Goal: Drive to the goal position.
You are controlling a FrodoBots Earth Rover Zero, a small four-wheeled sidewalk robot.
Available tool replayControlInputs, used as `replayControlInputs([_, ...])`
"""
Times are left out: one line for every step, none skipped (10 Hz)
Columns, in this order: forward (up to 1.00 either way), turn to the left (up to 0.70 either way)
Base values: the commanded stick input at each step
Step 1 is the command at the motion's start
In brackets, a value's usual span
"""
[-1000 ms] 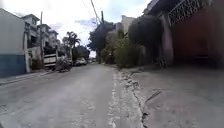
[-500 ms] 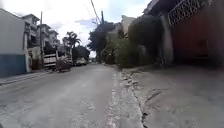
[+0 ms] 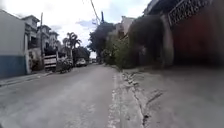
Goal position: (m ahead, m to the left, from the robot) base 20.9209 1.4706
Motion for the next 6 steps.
replayControlInputs([0.70,0.23])
replayControlInputs([0.70,0.35])
replayControlInputs([0.70,0.20])
replayControlInputs([0.70,0.00])
replayControlInputs([0.70,0.00])
replayControlInputs([0.70,0.10])
